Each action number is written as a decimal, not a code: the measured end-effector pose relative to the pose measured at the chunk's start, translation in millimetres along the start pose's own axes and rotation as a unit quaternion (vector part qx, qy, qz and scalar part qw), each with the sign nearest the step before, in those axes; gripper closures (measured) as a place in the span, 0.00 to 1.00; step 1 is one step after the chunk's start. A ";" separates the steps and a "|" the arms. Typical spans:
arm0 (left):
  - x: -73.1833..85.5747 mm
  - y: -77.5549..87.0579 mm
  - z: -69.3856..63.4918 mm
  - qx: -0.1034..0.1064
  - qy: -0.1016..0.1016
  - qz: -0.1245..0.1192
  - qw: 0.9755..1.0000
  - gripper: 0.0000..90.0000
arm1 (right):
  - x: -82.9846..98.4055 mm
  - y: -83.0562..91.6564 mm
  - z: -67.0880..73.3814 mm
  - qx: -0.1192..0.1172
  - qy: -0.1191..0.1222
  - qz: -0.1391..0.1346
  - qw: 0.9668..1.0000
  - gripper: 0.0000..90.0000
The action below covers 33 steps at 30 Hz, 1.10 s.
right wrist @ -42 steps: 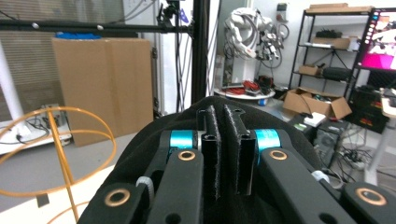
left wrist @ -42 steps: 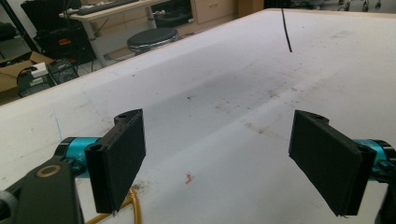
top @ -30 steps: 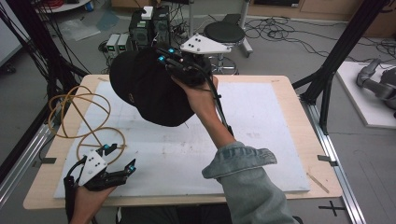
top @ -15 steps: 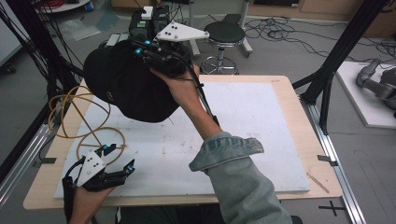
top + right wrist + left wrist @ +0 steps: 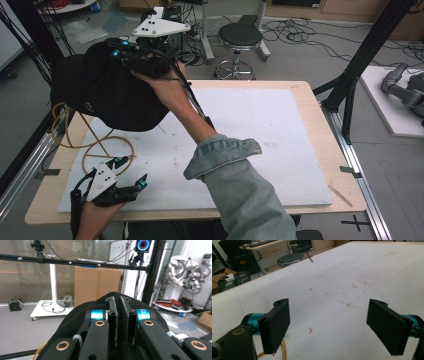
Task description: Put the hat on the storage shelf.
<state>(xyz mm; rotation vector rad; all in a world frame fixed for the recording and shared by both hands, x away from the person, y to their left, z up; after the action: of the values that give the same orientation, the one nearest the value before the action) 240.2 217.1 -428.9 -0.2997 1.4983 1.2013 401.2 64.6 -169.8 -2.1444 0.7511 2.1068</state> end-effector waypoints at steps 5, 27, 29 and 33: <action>0.2 -0.9 -2.3 0.004 -0.008 0.005 1.000 0.22 | -4.1 -14.8 6.0 -0.009 0.009 0.010 1.000 0.96; -1.8 -9.7 -15.7 0.024 -0.036 0.014 0.999 0.22 | -14.5 -75.7 41.0 -0.035 0.033 0.046 0.998 0.96; -1.5 -9.9 -15.8 0.024 -0.037 0.016 0.999 0.22 | -14.3 -77.7 42.0 -0.033 0.034 0.048 0.998 0.96; -1.5 -10.1 -16.3 0.024 -0.038 0.016 0.999 0.22 | -13.2 -85.3 45.1 -0.036 0.034 0.056 0.997 0.96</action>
<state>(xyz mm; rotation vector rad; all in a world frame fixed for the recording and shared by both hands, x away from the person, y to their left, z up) 238.7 199.0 -435.3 -0.1953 1.4684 1.1866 390.8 160.0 -186.2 -2.2724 0.8321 2.1548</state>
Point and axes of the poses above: each handheld gripper's, and its own axes: y roughly backward along the jaws, x roughly out of its underside, z roughly to its left, the point moved 2 cm from there along -y, roughly forward along the jaws, and after that the axes turned 15 degrees about z, right-handed, at the moved point
